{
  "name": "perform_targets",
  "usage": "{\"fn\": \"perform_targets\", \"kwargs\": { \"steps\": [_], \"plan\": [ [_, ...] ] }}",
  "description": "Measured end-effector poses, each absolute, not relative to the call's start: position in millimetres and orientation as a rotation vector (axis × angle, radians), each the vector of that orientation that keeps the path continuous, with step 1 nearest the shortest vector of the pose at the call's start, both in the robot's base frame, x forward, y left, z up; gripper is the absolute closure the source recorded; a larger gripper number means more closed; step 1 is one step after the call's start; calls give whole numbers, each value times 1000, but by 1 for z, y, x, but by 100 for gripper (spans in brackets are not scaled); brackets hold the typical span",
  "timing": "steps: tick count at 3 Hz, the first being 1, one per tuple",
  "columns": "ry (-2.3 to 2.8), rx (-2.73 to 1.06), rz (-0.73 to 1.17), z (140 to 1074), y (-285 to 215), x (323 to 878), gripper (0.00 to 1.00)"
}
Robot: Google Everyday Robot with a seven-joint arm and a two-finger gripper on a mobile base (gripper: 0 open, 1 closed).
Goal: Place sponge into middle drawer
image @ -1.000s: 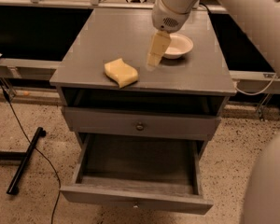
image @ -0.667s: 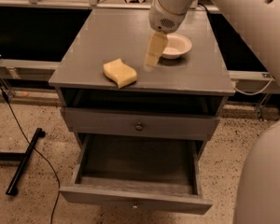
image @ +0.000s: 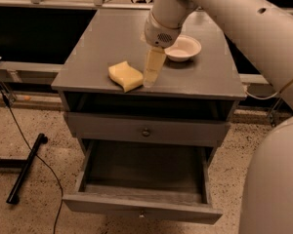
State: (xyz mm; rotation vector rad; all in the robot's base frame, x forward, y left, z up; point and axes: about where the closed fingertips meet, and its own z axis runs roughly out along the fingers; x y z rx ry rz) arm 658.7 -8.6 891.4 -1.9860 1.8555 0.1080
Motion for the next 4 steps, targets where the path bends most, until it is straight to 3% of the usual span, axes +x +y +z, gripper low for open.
{"fn": "perform_targets", "kwargs": {
  "steps": [2,3,4],
  "plan": [
    [1769,-2140,70,844,30,650,0],
    [1747,-2164,43,831,42,650,14],
    [1725,-2169,69,825,50,650,45]
  ]
}}
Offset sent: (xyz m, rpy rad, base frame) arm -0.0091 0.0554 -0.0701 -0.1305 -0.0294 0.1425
